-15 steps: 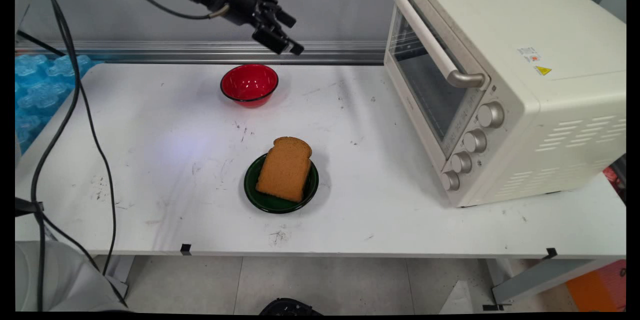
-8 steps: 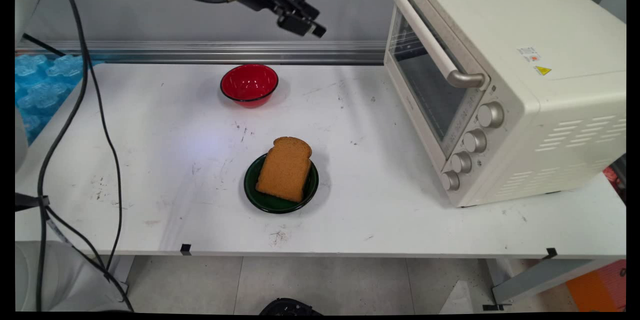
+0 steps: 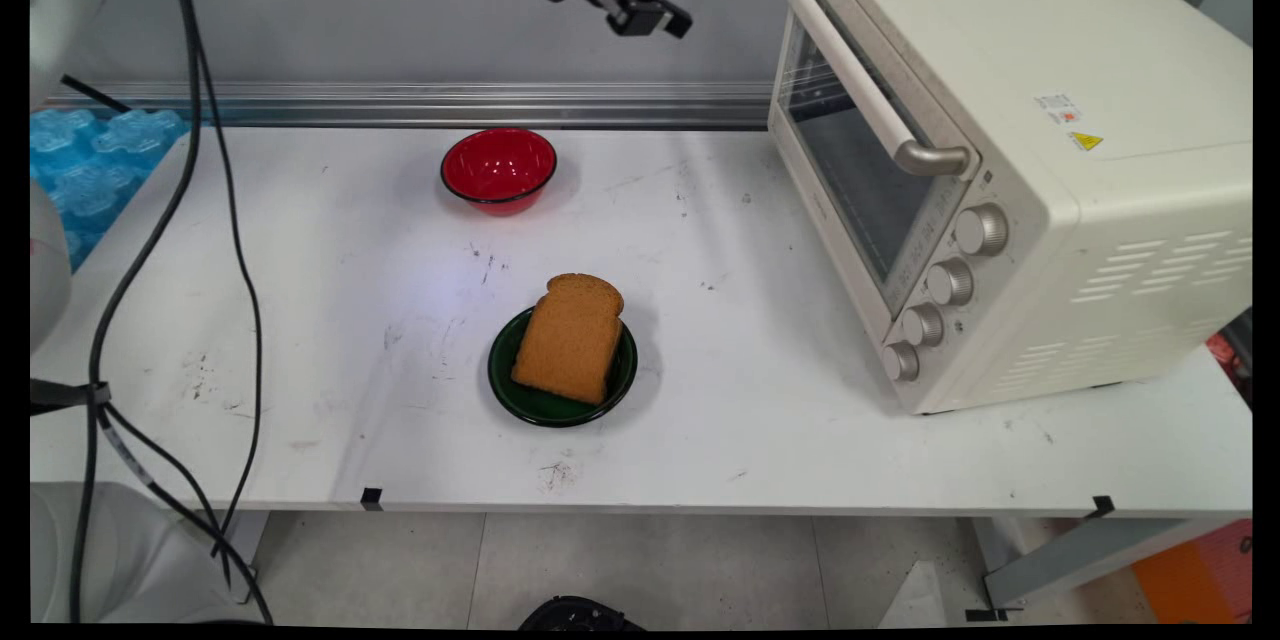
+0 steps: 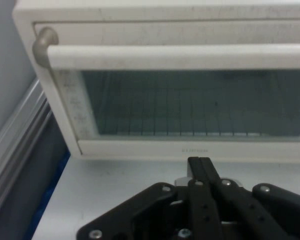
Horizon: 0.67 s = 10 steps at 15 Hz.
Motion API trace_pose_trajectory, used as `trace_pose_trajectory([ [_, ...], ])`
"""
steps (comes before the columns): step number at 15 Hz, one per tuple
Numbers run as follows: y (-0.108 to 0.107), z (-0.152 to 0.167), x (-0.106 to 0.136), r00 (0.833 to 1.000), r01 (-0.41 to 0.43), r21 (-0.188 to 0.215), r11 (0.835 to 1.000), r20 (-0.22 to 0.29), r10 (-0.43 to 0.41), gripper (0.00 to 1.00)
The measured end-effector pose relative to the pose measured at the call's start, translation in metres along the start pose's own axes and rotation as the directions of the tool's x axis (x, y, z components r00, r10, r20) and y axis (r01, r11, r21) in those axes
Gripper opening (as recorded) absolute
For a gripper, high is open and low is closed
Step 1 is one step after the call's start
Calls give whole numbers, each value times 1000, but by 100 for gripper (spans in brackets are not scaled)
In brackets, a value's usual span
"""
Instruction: Open the oven
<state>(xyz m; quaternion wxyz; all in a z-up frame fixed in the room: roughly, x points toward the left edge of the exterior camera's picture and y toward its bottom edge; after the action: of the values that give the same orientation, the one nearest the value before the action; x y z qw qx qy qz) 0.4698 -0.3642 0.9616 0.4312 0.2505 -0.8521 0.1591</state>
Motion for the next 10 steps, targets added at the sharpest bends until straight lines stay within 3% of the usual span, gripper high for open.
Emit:
trace_pose_trajectory([
  [10, 3, 41, 33, 998, 4, -29, 1000, -60, -5, 0],
])
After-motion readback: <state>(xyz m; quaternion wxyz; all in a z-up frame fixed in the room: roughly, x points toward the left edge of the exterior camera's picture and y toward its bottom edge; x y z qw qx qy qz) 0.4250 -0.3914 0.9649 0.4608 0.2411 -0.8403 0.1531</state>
